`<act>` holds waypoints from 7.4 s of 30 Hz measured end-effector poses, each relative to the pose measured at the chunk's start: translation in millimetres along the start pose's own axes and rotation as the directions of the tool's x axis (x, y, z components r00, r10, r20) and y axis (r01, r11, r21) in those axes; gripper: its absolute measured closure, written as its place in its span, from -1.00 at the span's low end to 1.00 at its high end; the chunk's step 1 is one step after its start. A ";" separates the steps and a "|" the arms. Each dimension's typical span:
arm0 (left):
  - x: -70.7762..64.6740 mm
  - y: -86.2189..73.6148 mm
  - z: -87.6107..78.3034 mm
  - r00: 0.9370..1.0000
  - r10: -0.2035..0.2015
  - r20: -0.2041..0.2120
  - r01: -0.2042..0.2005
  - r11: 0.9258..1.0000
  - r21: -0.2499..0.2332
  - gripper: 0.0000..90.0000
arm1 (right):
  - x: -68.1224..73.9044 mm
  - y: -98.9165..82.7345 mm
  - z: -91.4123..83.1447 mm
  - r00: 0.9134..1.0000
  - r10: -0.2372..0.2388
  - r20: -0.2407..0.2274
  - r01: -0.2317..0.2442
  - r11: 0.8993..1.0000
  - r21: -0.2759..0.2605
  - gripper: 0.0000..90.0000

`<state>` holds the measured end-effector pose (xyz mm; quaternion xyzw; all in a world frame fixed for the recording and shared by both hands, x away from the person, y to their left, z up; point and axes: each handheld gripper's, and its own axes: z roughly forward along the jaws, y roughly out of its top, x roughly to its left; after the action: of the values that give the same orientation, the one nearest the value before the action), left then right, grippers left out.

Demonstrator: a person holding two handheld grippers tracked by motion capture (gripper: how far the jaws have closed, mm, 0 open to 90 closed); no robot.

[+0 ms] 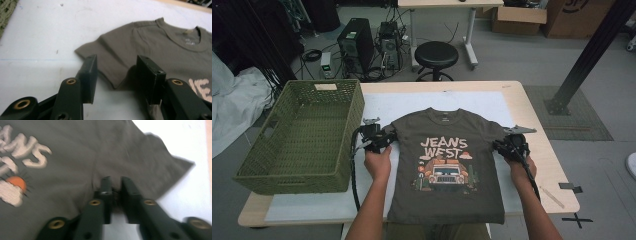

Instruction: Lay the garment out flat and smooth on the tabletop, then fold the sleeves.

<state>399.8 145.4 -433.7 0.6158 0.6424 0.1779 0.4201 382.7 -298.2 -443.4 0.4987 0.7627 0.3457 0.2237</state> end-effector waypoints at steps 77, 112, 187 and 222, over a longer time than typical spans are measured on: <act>-24.4 -14.9 -66.4 0.976 0.218 0.016 -0.215 0.971 -0.102 -0.65 | -21.6 -3.5 -56.9 0.982 0.189 -0.005 -0.186 0.963 -0.195 -0.66; -11.7 -3.4 -31.9 0.971 0.218 -0.094 -0.219 0.976 0.001 -0.59 | -22.7 30.1 30.9 0.981 0.183 0.073 -0.186 0.981 0.046 0.27; -12.2 -6.6 1.3 0.979 0.123 -0.162 -0.124 0.992 0.007 0.90 | -22.5 -2.4 -34.9 0.954 0.120 -0.275 -0.167 0.973 -0.157 0.43; -48.8 7.7 -28.9 0.964 0.259 -0.057 -0.261 0.964 -0.043 -0.64 | -29.8 3.8 -40.2 0.975 0.137 -0.176 -0.176 0.958 -0.227 -0.65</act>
<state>377.4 109.2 -395.4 0.6792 0.5618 0.2632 0.3921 369.5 -336.7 -414.1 0.4977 0.6885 0.4909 0.1930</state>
